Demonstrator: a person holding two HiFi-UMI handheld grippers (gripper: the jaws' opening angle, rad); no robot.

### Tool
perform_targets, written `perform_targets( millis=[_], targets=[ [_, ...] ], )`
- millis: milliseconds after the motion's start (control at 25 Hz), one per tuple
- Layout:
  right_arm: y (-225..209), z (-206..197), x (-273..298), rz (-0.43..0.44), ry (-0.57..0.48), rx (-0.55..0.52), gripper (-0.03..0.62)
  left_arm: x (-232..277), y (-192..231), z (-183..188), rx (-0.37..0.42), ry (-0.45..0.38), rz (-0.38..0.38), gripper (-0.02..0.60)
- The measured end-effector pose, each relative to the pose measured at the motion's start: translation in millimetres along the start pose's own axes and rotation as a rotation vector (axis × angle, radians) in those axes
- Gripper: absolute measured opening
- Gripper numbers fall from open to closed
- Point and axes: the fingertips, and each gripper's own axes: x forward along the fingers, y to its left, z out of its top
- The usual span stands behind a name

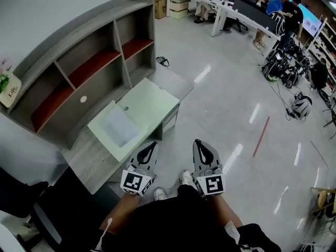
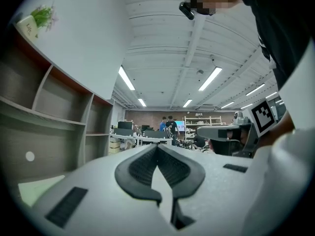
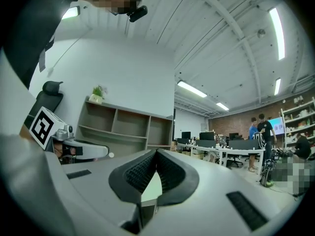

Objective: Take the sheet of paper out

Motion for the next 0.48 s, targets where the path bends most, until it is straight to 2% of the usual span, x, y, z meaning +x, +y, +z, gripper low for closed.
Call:
perform_targets(
  millis=[80,280,480],
  targets=[
    [1.5,-12.1,11.9,0.024,0.041,0.006,0.021,5.2,9.1,-4.7,0.002,-0.001,0.009,0.006],
    [-9.6,-19.9,61.4,0.072,0.007,0.035,0.021,28.9,39.0,-15.2,-0.001,0.019,0.071,0.006],
    [-13.0,-29.2,111.9,0.162,0.022,-0.026,0.021,60.1,70.6,-20.8,0.014,0.036,0.126,0.006]
  ],
)
